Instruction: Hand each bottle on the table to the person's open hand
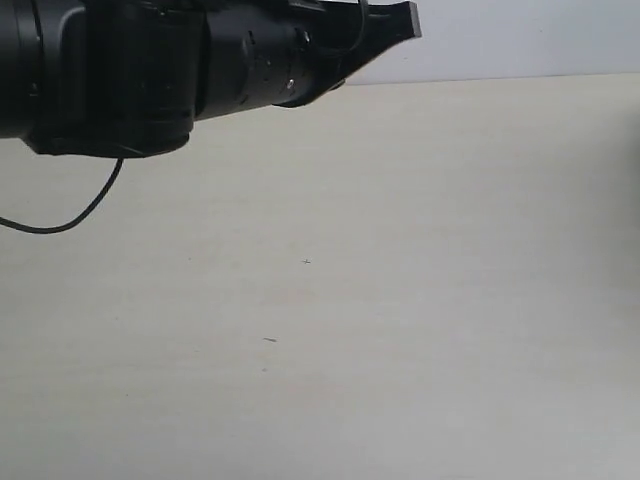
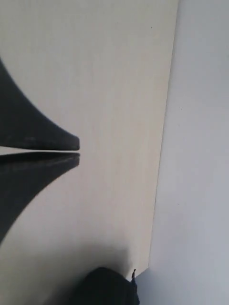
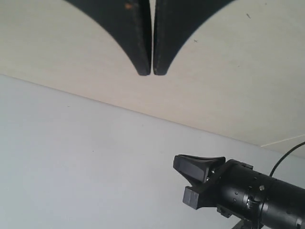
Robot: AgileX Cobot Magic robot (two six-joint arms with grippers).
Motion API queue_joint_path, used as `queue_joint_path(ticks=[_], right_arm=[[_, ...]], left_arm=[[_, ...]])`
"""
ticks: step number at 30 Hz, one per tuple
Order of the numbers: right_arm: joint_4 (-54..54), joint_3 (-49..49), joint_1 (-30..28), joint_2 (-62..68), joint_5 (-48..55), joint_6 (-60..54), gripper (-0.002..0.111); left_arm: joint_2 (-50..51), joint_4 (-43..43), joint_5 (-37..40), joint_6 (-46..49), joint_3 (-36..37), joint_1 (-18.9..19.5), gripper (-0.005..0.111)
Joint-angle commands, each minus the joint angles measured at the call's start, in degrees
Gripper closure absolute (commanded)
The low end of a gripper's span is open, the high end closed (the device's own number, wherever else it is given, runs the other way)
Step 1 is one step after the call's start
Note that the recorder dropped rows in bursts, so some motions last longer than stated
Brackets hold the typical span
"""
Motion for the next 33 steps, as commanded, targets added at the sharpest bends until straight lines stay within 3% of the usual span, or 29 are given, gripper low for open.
queue_joint_path(ticks=[1,12,15,18,23,30,33], right_arm=[[0.1,0.1,0.1,-0.2,-0.4,-0.1,0.106],[0.1,0.1,0.1,-0.2,-0.4,-0.1,0.106],[0.1,0.1,0.1,-0.2,-0.4,-0.1,0.106],[0.1,0.1,0.1,-0.2,-0.4,-0.1,0.106],[0.1,0.1,0.1,-0.2,-0.4,-0.1,0.106],[0.1,0.1,0.1,-0.2,-0.4,-0.1,0.106],[0.1,0.1,0.1,-0.2,-0.4,-0.1,0.106]], left_arm=[[0.1,0.2,2.4,1.7,0.6,-0.4,0.103],[0.3,0.2,1.2,1.9,0.6,-0.4,0.103],[0.4,8.6,-5.1,10.3,0.6,-0.3,0.103],[0.5,8.5,-10.5,22.9,0.6,-0.2,0.103],[2.1,10.4,-11.3,30.4,0.6,2.3,0.103],[4.8,15.7,-2.3,27.5,2.3,5.8,0.104],[4.2,28.2,-2.8,16.5,6.6,5.8,0.107]])
